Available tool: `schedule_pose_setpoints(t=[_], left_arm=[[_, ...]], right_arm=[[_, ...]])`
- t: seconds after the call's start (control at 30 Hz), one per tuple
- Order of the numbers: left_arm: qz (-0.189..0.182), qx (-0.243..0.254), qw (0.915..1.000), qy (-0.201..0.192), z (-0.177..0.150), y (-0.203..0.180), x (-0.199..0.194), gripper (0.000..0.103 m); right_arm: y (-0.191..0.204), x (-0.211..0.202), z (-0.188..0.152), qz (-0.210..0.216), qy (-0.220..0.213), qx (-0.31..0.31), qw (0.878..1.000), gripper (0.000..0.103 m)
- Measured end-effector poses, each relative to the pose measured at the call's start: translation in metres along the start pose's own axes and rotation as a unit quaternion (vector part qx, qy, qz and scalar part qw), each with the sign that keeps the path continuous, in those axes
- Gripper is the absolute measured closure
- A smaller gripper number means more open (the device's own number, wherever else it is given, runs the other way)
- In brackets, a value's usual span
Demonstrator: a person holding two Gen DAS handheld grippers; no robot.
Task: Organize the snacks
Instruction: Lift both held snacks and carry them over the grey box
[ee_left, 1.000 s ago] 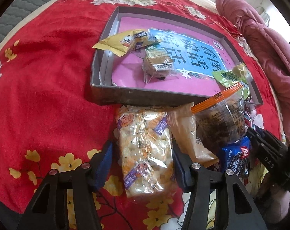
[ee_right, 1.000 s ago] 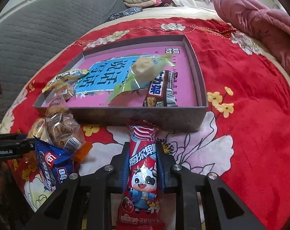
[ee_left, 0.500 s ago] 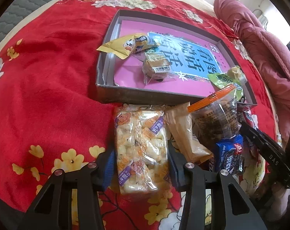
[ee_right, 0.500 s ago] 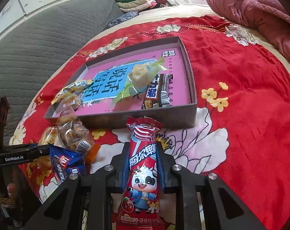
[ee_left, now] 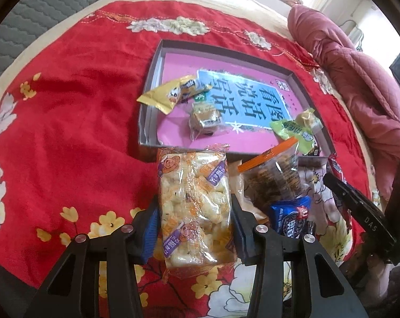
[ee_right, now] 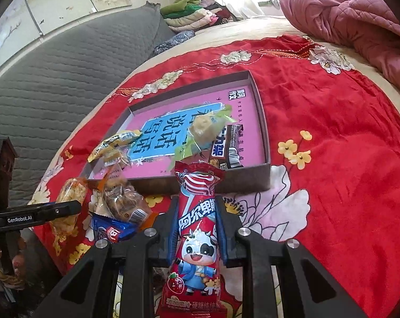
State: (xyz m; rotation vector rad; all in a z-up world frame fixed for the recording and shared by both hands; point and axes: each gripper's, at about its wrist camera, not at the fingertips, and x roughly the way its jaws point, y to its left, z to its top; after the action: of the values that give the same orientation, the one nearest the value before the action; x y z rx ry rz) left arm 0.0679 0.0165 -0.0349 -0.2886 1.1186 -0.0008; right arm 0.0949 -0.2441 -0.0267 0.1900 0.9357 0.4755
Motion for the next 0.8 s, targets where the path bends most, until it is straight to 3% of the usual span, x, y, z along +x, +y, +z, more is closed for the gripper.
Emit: schedule_pose_setpoints(t=[0.8], left_arm=[[0.004,0.008,0.9993,-0.036,0.028,-0.018,-0.012,0.054]], right_arm=[[-0.003,-0.009,0.019,0.010,-0.048,0.008,0.999,0.078]])
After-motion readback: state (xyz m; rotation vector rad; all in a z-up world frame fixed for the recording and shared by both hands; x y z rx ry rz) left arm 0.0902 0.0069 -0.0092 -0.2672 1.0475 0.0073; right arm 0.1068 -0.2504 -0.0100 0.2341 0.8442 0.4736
